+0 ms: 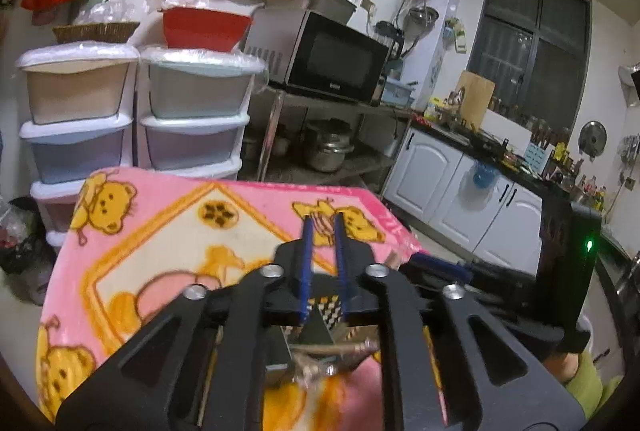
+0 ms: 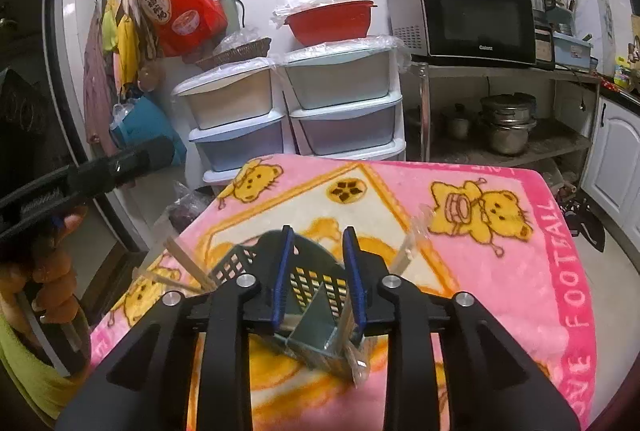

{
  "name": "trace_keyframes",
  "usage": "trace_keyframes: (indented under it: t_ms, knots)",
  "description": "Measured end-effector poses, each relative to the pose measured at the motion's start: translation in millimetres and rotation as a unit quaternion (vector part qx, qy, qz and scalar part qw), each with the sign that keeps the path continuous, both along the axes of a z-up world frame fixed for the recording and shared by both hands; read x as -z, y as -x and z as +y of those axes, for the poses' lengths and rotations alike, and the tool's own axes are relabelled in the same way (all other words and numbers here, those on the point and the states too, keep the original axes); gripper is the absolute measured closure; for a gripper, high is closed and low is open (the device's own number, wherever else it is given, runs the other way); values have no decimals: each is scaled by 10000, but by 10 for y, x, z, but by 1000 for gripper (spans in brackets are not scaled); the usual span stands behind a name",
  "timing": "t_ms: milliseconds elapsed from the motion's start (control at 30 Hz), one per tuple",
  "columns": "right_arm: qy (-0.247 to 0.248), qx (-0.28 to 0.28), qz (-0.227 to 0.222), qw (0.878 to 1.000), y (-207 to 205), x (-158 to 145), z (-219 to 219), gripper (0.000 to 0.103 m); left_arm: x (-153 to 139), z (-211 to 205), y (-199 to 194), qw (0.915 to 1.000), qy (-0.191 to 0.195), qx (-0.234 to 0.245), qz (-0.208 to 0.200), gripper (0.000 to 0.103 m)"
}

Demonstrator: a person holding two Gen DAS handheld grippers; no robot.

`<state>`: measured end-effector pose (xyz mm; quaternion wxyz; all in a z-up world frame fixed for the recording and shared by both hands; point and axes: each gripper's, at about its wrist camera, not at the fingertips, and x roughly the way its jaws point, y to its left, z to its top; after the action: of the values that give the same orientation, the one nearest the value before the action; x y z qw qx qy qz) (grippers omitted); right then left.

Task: Organize utensils
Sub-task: 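Open the left tool in the caddy while the right tool opens to release its pair, then withdraw both open tools back from the filled caddy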

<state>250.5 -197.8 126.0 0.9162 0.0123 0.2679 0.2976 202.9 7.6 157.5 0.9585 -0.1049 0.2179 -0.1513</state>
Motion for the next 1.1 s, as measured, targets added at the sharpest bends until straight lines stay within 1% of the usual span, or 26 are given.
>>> trace_keyframes:
  t_ms: [133,200,233,300,367,400,467,533,600,633,767,833,1000,1033,1100]
  knots:
    - [30,60,-46,10000,109,7,-61,68,87,-27,105,9999,-82,22,121,85]
    - [75,96,-77,9999,167,6,-84,64,127,-34,164,9998,-84,49,171,77]
    - [91,106,-82,9999,190,10,-93,63,138,-36,193,9998,-88,57,182,76]
    - [110,130,-96,9998,263,17,-122,61,160,-40,257,9997,-108,61,192,67]
    - [114,138,-102,9998,325,23,-149,58,186,-37,314,9996,-134,65,225,62]
    - [114,139,-114,9998,361,25,-158,55,199,-35,335,9996,-153,55,245,59]
    - [137,143,-153,9997,446,31,-185,53,242,-24,378,9993,-218,8,302,55]
    - [150,152,-191,9996,535,39,-213,49,284,-11,407,9990,-222,-2,375,51]
    - [155,166,-198,9995,600,55,-234,46,333,0,451,9988,-226,-22,429,43]
    - [155,167,-202,9995,624,62,-244,44,362,8,472,9986,-235,-34,463,41]
    - [205,182,-218,9994,736,119,-262,38,461,32,539,9982,-221,-73,557,33]
    - [227,187,-224,9993,790,159,-265,35,538,37,575,9977,-240,-89,631,32]
    - [251,195,-186,9993,898,280,-263,28,699,41,653,9966,-280,-151,764,17]
    - [259,188,-156,9994,913,315,-261,28,730,42,664,9964,-272,-148,792,16]
    - [259,177,-93,9995,940,382,-262,28,799,48,690,9959,-274,-150,844,11]
